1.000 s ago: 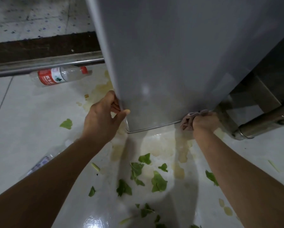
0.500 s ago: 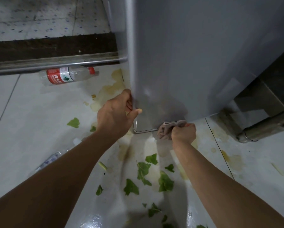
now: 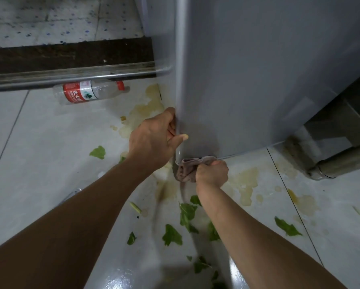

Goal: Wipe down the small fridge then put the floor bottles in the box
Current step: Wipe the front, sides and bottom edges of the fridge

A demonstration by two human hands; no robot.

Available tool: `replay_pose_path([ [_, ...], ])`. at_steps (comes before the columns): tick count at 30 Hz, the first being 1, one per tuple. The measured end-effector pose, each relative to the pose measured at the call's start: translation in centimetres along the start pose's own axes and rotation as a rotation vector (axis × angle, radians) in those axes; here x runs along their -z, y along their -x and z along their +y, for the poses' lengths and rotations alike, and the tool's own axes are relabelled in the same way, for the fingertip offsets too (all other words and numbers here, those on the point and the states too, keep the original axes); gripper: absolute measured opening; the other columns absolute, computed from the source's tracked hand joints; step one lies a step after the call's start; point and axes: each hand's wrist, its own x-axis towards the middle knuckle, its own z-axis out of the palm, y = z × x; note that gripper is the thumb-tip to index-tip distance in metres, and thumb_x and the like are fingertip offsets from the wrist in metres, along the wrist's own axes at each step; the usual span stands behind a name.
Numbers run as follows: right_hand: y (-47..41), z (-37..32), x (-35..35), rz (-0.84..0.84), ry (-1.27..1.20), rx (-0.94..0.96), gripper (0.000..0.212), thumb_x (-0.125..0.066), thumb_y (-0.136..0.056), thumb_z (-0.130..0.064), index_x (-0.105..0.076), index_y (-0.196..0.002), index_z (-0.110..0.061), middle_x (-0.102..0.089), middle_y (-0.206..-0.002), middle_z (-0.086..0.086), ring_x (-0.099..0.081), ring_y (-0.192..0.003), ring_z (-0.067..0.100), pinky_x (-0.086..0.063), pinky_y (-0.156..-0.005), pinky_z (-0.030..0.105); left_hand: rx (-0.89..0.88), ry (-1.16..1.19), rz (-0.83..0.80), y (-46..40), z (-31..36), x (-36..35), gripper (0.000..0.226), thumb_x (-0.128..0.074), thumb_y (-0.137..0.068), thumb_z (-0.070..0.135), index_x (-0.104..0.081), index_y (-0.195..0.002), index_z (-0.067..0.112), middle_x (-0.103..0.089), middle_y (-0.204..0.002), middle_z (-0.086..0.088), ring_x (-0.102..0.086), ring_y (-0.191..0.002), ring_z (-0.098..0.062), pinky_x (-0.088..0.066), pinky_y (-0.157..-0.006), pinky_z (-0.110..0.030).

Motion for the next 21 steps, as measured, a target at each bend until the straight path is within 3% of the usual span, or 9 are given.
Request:
replay_pose_path([
  [4, 1.6, 0.0, -1.1, 0.022, -0.071, -0.02, 0.018, -0.061, -0.081, -0.001, -0.048, -0.077, -0.013, -0.066, -0.097, 0.019, -0.062, -0.095, 0.035, -0.047, -0.079, 0.035, -0.019, 0.04, -0.049, -0.3, -0.2, 0.5, 0.04, -0.07, -0.077, 0.035, -0.055, -0.107, 0.012, -0.067, -0.091, -0.003, -0.065, -0.086, -0.026, -0.052, -0.076, -0.044],
  [7, 2.3, 0.1, -1.8, 0.014, -0.076, -0.021, 0.022, -0.061, -0.081, -0.001, -0.046, -0.073, -0.014, -0.063, -0.087, 0.013, -0.062, -0.093, 0.033, -0.043, -0.073, 0.028, -0.042, 0.071, -0.102, -0.5, -0.8, 1.0, 0.033, -0.069, -0.079, 0.031, -0.056, -0.101, 0.011, -0.067, -0.091, -0.004, -0.065, -0.088, -0.026, -0.053, -0.077, -0.043],
  [11, 3.1, 0.5, -2.8, -0.055, -0.059, -0.029, 0.006, -0.062, -0.08, 0.0, -0.06, -0.085, -0.004, -0.058, -0.074, 0.001, -0.064, -0.089, 0.028, -0.046, -0.077, 0.027, -0.068, 0.082, -0.165, 0.0, -1.7, 1.7, 0.022, -0.066, -0.081, 0.018, -0.057, -0.102, 0.018, -0.062, -0.09, 0.016, -0.064, -0.091, -0.009, -0.054, -0.08, -0.038],
  [17, 3.8, 0.7, -4.0, -0.217, -0.018, -0.031, 0.031, -0.076, -0.075, -0.015, -0.065, -0.101, -0.001, -0.069, -0.101, 0.013, -0.065, -0.096, 0.028, -0.051, -0.078, 0.027, -0.013, 0.009, -0.191, 1.0, -2.4, 2.7, 0.033, -0.065, -0.083, 0.019, -0.055, -0.112, 0.027, -0.056, -0.094, 0.021, -0.059, -0.095, -0.004, -0.052, -0.086, -0.037],
  [21, 4.3, 0.8, -2.3, -0.286, 0.124, 0.083, 0.029, -0.073, -0.076, -0.018, -0.063, -0.098, -0.001, -0.067, -0.096, 0.012, -0.064, -0.094, 0.029, -0.045, -0.069, 0.023, 0.066, -0.039, -0.207, 1.5, -3.2, 4.0, 0.033, -0.065, -0.084, 0.02, -0.054, -0.114, 0.026, -0.062, -0.103, 0.013, -0.058, -0.098, -0.009, -0.05, -0.088, -0.038],
])
